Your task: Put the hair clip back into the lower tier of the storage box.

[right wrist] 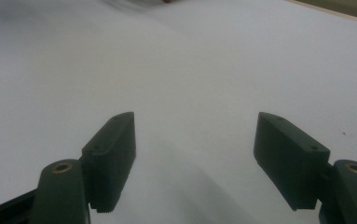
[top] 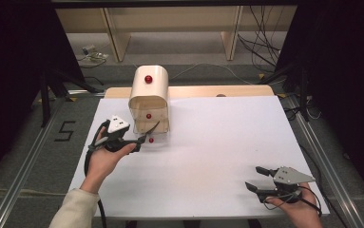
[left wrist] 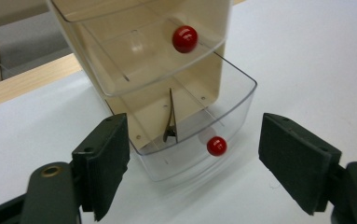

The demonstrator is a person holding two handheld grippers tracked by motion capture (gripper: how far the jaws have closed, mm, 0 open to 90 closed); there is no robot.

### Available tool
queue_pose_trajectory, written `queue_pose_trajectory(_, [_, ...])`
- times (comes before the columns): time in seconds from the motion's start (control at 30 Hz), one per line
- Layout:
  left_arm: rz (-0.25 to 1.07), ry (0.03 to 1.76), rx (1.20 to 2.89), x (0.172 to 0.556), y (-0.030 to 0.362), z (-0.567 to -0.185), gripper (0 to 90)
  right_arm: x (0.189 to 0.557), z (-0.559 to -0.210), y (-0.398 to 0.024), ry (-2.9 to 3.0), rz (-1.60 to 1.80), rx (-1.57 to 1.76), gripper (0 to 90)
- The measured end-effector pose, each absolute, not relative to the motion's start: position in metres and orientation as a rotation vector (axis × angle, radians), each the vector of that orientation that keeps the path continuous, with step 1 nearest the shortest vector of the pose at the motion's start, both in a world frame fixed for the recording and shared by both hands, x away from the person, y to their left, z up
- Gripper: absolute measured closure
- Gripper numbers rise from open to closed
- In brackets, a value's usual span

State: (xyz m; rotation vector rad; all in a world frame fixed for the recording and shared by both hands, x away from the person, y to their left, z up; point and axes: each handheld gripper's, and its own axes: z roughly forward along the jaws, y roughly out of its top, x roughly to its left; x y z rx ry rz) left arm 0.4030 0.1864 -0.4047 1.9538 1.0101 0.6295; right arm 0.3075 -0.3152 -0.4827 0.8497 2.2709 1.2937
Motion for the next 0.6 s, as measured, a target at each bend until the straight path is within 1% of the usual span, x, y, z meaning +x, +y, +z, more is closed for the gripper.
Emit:
queue_pose_trajectory(0.37, [0.554,0.863,1.949,0.368,0.179,-0.431,23.2,0.307,-0.483,-0.315,2.276,1.295,0.849,30.3])
queue_pose_trajectory(0.6, [0.521,0.828,1.957,0.338,0.181,-0.452,22.8,0.307,-0.483,-0.315,2.276,1.289,0.852,30.3])
